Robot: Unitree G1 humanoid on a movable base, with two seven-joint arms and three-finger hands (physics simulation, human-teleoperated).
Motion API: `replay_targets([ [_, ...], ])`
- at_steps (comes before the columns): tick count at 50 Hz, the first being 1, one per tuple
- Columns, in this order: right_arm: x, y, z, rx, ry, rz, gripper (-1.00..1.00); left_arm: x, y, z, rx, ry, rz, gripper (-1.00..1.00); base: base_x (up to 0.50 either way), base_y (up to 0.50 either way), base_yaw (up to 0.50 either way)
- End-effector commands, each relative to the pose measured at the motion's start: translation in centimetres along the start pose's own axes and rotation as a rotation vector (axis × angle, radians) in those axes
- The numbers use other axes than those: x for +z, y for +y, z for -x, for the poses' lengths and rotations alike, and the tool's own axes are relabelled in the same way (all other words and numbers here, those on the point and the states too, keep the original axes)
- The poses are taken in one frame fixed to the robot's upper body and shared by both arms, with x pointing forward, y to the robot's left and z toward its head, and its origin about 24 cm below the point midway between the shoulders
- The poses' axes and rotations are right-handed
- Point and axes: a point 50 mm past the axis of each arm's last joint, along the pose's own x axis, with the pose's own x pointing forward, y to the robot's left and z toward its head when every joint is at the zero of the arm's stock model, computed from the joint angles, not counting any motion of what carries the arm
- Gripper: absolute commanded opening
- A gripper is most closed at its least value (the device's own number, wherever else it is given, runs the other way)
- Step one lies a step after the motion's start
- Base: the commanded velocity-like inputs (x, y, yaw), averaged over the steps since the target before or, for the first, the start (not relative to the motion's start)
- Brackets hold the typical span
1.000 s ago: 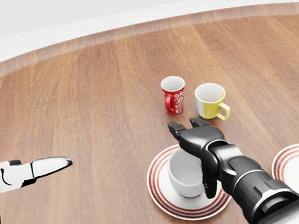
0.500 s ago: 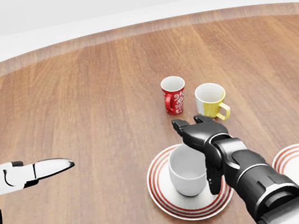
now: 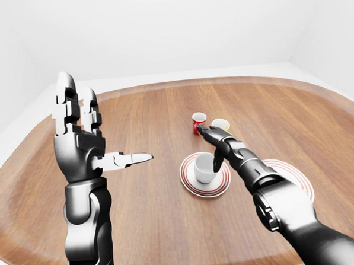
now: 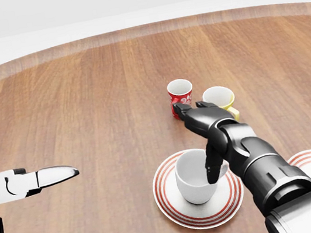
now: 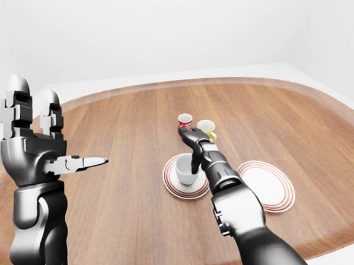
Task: Put the white mug on the left plate.
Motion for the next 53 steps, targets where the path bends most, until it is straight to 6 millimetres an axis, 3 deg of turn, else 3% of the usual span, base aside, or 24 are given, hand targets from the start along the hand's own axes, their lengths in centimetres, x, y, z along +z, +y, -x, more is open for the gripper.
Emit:
replay_targets([
  [1, 1.7, 0.9, 0.0, 0.105, -0.086, -0.227, 1.0, 0.1, 0.0, 0.0, 0.003, -0.003, -0.001, 1.0, 0.0, 0.0, 0.0],
  [3, 2.0, 0.9, 0.1, 0.119, -0.105, -0.261, 1.0, 0.1, 0.0, 0.0, 0.002, -0.003, -0.001, 0.99, 0.0, 0.0, 0.0],
  [9, 4.4, -1.3, 0.7, 0.184, -0.316, -0.679, 1.0, 0.2, 0.0, 0.0, 0.003, -0.009, -0.002, 0.99, 0.0, 0.0, 0.0],
  [13, 4.9, -2.8, 2.2, 0.176, -0.436, -0.808, 1.0, 0.2, 0.0, 0.0, 0.001, -0.007, -0.002, 0.99, 0.0, 0.0, 0.0],
  [16, 5.6, -4.2, 3.8, 0.131, -0.567, -0.79, 1.0, 0.1, -0.1, 0.1, -0.001, -0.005, -0.003, 1.0, 0.0, 0.0, 0.0],
  [23, 5.1, -6.3, 5.1, 0.046, -0.668, -0.868, 1.0, 0.1, -0.1, 0.1, -0.001, -0.004, -0.004, 1.0, 0.0, 0.0, 0.0],
  [28, 3.9, -10.1, 6.3, -0.14, -0.787, -1.114, 1.0, 0.1, -0.1, 0.0, 0.0, -0.006, -0.004, 0.99, 0.0, 0.0, 0.0],
  [31, 2.5, -10.8, 6.3, -0.217, -0.789, -1.268, 1.0, 0.1, -0.1, 0.0, 0.0, -0.005, -0.004, 0.99, 0.0, 0.0, 0.0],
  [34, 0.2, -10.9, 5.9, -0.316, -0.734, -1.499, 1.0, 0.2, 0.0, 0.0, 0.0, -0.007, -0.005, 0.99, 0.0, 0.0, 0.0],
  [43, -4.9, -6.9, 6.0, -0.411, -0.615, -1.974, 1.0, 0.3, 0.0, -0.1, 0.0, -0.013, -0.005, 0.99, 0.0, 0.0, 0.0],
  [48, -5.3, -6.8, 6.0, -0.446, -0.574, -2.154, 1.0, 0.4, 0.0, -0.1, 0.001, -0.02, -0.003, 0.99, 0.0, 0.0, 0.0],
  [53, -4.1, -5.9, 6.2, -0.4, -0.586, -2.112, 1.0, 0.5, 0.0, -0.1, 0.001, -0.024, -0.001, 0.99, 0.0, 0.0, 0.0],
])
